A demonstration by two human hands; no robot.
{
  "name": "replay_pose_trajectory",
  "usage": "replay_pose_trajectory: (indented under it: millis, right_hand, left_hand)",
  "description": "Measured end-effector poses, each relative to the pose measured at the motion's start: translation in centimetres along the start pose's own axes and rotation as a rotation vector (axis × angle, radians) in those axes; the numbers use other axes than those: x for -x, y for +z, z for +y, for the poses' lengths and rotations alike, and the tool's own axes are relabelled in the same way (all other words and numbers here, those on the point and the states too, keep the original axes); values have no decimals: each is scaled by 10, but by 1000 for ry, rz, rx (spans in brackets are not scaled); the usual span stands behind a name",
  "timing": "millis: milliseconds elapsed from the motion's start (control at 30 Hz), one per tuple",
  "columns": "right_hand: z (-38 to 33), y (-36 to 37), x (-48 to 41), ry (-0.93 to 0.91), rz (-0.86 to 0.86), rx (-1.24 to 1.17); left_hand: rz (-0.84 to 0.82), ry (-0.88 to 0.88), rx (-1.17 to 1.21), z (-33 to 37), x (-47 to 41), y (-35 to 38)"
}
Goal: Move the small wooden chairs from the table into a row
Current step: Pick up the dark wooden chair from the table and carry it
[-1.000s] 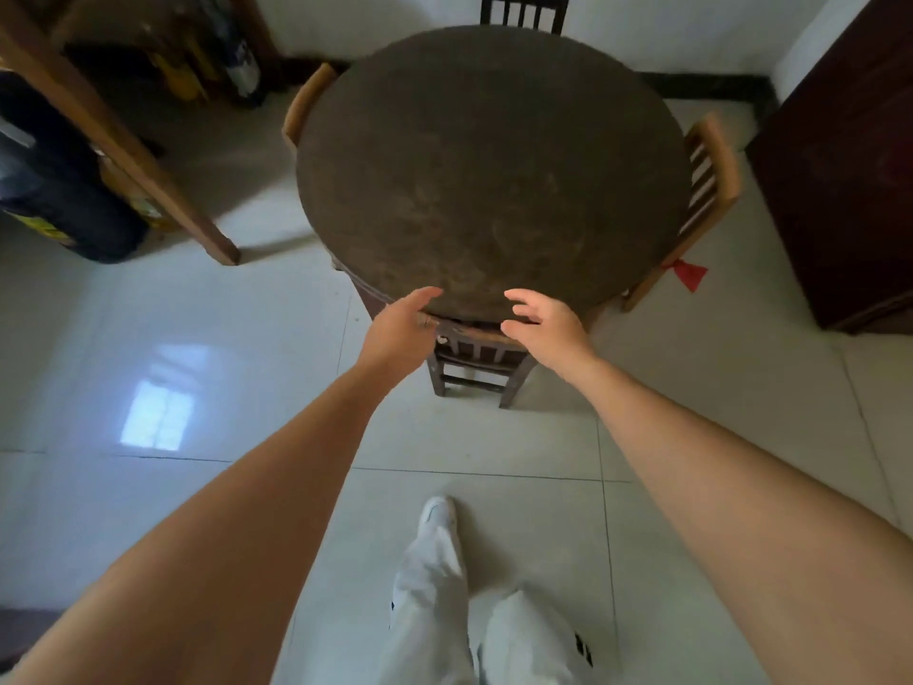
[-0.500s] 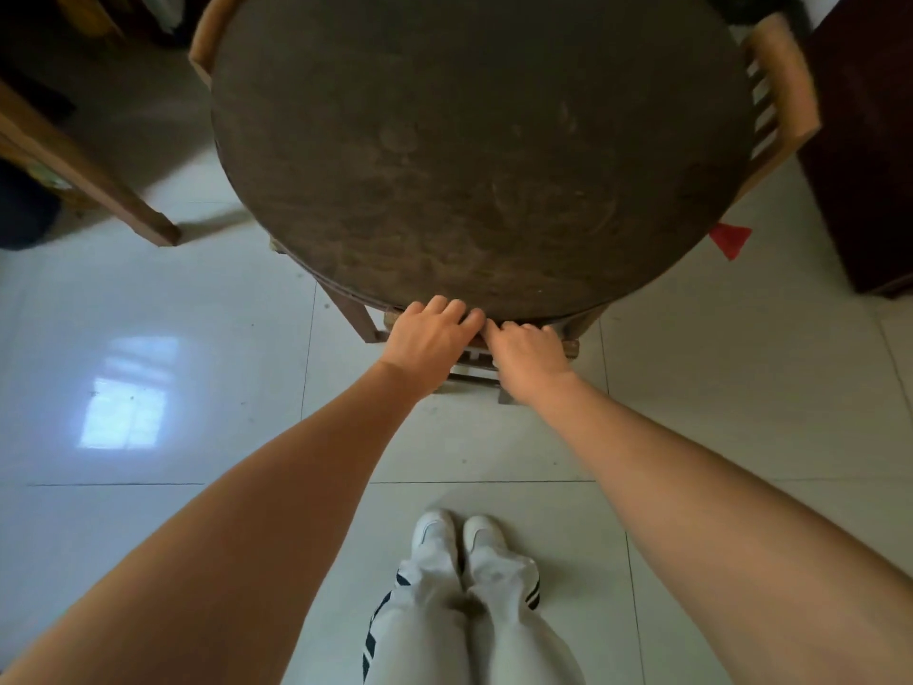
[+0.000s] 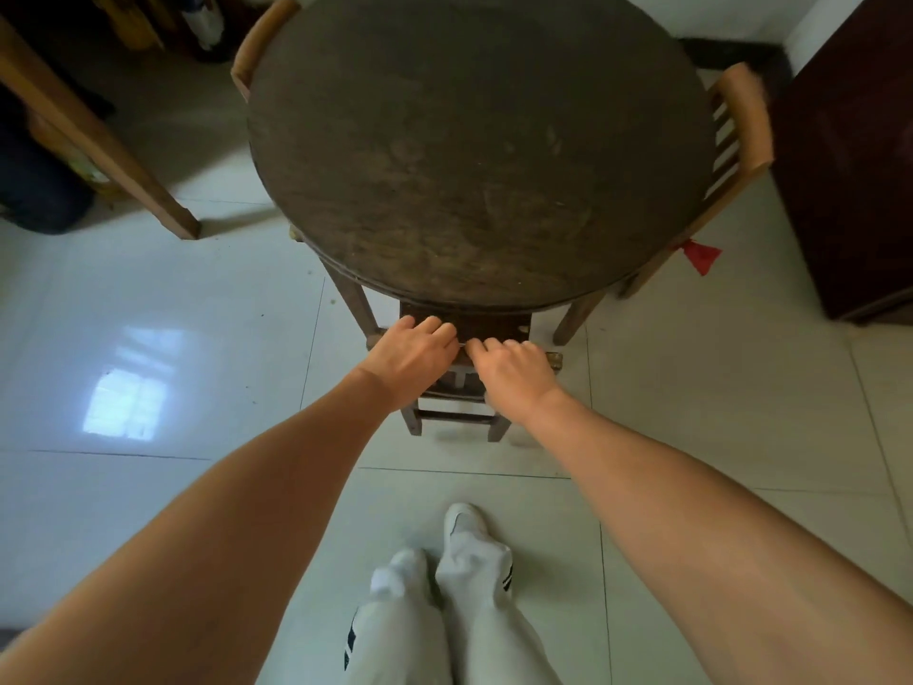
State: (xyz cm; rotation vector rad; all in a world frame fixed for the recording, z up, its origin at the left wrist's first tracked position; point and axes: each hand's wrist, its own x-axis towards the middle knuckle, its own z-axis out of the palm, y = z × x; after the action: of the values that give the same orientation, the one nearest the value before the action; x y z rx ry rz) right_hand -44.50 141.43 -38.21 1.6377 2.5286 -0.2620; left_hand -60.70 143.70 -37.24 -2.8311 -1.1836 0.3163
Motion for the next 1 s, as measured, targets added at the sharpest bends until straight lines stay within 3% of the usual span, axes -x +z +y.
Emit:
replay_pose_trajectory:
  millis: [367, 733, 1000]
  right_hand:
    - [-101, 12, 174, -64, 41, -10]
    - [-169, 84, 317, -102, 2, -5]
    - [-194, 130, 387, -160, 36, 9]
  left_hand:
    - [-27, -50, 20, 123, 168, -28]
    - [-75, -59, 66, 248, 287, 18]
    - [15, -103, 63, 320, 348, 38]
